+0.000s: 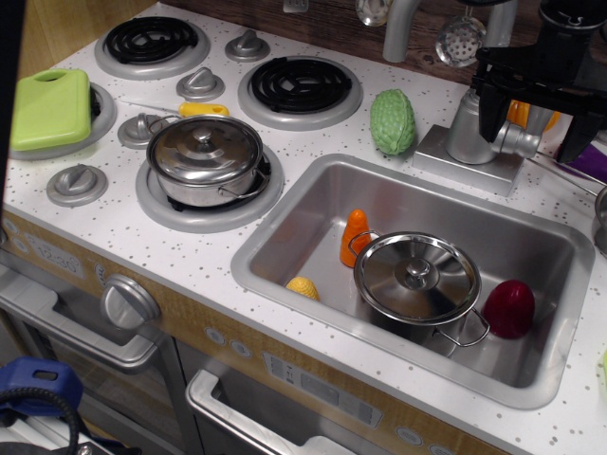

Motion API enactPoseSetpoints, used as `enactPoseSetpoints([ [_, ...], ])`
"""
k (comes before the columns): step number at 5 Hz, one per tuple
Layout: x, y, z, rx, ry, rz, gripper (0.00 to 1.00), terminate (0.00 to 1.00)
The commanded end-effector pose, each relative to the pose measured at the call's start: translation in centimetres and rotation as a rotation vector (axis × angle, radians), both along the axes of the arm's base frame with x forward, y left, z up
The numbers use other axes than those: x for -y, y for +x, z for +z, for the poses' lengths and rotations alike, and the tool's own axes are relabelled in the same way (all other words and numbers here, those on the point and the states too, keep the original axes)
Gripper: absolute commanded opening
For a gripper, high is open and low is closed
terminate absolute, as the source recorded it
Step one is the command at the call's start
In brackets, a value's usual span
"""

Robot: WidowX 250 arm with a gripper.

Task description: Turn lever vertical to front

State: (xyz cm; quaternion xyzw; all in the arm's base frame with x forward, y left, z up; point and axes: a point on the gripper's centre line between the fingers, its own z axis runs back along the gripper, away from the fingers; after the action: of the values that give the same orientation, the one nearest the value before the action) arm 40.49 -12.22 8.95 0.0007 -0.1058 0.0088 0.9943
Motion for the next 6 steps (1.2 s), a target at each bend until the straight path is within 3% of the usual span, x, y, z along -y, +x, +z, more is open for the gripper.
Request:
enactPoseSetpoints([
  [1, 0.0, 0.0, 0.0, 0.000, 0.000, 0.000, 1.00, 0.00],
  [2, 0.4, 0.8, 0.1, 0.036, -0.032, 0.016, 1.00, 0.00],
  [4, 1.1, 2.7, 0.8, 0.164, -0.009, 0.005, 1.00, 0.00],
  [6, 1.7, 5.0, 1.1, 0.235, 0.003, -0.013, 1.00, 0.00],
])
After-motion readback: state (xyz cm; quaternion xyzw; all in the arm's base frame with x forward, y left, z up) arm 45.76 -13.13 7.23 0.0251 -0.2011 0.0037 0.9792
